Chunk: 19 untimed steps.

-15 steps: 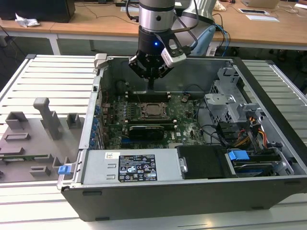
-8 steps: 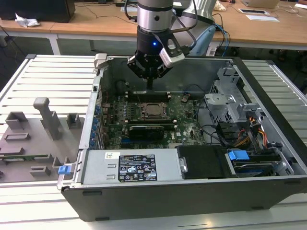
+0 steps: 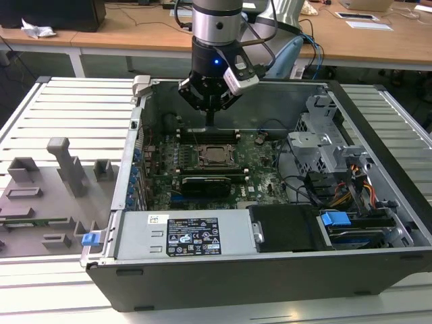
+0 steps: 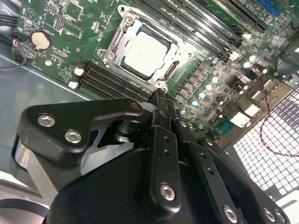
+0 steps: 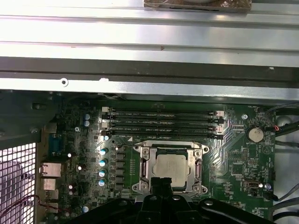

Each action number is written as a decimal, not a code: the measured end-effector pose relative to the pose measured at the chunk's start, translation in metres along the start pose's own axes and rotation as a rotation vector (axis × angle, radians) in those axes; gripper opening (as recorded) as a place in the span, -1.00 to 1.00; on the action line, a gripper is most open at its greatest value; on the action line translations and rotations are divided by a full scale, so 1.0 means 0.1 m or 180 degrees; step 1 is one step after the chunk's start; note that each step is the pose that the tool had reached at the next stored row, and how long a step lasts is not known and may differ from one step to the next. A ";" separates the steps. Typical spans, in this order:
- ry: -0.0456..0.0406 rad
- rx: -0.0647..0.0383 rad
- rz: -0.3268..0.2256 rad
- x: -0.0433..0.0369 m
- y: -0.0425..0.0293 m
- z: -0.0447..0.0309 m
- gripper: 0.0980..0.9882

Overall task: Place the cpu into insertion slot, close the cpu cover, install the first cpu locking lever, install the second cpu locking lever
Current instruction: 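Install the first cpu locking lever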

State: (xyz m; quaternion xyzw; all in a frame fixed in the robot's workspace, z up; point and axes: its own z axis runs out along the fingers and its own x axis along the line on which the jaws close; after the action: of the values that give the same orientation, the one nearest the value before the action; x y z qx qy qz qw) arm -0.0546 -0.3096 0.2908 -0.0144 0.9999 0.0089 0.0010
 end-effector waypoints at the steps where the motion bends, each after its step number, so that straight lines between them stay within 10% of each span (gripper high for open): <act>1: 0.0000 0.0000 0.0000 0.002 0.000 0.000 -0.98; 19: 0.0000 0.0000 0.0000 0.103 0.003 0.004 -0.98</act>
State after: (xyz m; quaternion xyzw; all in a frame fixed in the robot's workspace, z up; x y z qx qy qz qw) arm -0.0649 -0.3096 0.2903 -0.0144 0.9999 0.0090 0.0010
